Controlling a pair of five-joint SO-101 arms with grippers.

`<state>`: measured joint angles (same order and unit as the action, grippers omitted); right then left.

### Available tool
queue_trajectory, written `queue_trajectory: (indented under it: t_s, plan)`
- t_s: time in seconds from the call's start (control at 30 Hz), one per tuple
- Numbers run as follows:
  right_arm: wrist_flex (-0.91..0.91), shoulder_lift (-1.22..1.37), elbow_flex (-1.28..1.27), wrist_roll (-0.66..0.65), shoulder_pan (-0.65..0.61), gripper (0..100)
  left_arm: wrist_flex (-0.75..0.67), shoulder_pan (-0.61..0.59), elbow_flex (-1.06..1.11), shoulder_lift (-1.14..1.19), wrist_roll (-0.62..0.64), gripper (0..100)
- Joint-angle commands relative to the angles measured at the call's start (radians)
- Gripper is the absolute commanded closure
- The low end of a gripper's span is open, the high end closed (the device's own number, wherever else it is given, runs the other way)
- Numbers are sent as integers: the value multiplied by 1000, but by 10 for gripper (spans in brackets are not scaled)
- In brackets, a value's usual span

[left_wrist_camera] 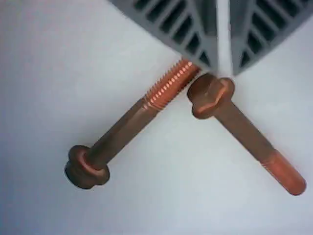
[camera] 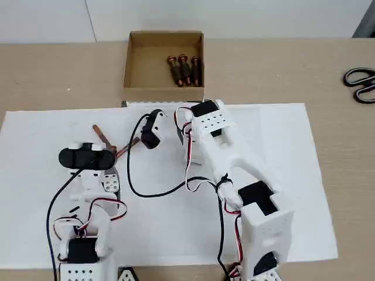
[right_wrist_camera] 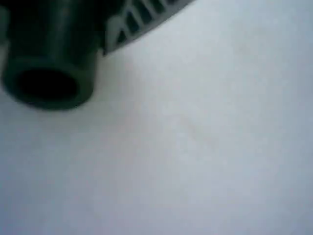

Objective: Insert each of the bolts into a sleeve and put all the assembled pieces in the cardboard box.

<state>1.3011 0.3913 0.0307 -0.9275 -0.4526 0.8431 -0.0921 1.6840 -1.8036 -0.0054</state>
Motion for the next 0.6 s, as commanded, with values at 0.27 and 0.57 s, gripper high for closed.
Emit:
queue_trajectory:
  t_s: [0.27, 0.57]
  plan:
    - [67, 16, 121, 64, 16, 991, -21, 0, -2, -8, -3, 993]
    - [280, 18, 442, 295, 51, 991, -20, 2, -2, -6, -2, 993]
